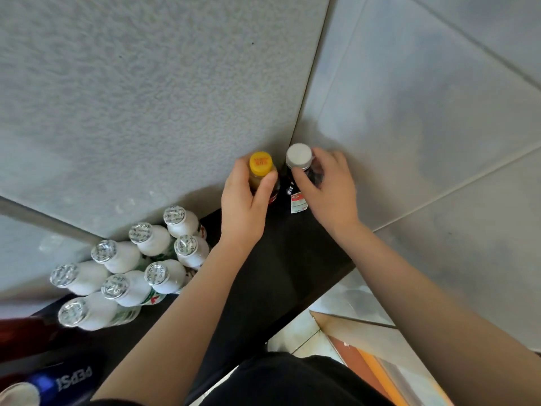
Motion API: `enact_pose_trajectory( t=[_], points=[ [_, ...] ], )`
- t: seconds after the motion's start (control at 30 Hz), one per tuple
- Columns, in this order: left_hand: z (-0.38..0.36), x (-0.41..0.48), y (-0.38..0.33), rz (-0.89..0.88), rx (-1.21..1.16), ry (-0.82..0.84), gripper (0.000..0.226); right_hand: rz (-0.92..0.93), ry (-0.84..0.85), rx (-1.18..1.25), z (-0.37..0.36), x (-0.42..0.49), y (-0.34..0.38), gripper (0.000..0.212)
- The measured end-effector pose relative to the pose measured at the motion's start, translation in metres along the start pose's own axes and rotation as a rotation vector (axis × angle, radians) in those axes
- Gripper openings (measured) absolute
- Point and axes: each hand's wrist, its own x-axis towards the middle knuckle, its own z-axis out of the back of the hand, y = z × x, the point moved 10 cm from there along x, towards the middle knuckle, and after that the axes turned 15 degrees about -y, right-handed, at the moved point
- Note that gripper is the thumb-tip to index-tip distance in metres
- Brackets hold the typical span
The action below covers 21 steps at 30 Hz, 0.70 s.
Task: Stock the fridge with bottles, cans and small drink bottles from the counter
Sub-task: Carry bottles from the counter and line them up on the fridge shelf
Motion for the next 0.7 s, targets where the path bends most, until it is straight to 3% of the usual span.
enact_pose_trajectory(
  t=[0.13,0.2,0.27,0.33,0.4,0.7],
  points=[
    [0.038,-0.012,0.008,0.047,-0.042,-0.14,0.026,0.003,0.078,0.06,-0.021,-0.011,0.003,0.035],
    [0.052,-0.022,0.008,0.049,-0.055,-0.173,0.023,0.018,0.13,0.068,-0.032,-0.016,0.006,0.043],
    [0.067,-0.034,0.01,0.081,-0.059,-0.197,0.022,0.153,0.201,0.004,-0.044,-0.019,0.019,0.054],
    [0.083,-0.047,0.014,0.119,-0.048,-0.222,0.028,0.352,0.246,-0.147,-0.058,-0.024,0.036,0.05],
    [0.097,-0.06,0.014,0.148,-0.053,-0.236,0.03,0.422,0.234,-0.217,-0.067,-0.025,0.044,0.045],
    [0.134,-0.094,-0.026,0.15,-0.156,-0.295,0.027,0.022,0.159,0.081,-0.047,-0.018,0.006,0.033]
  ],
)
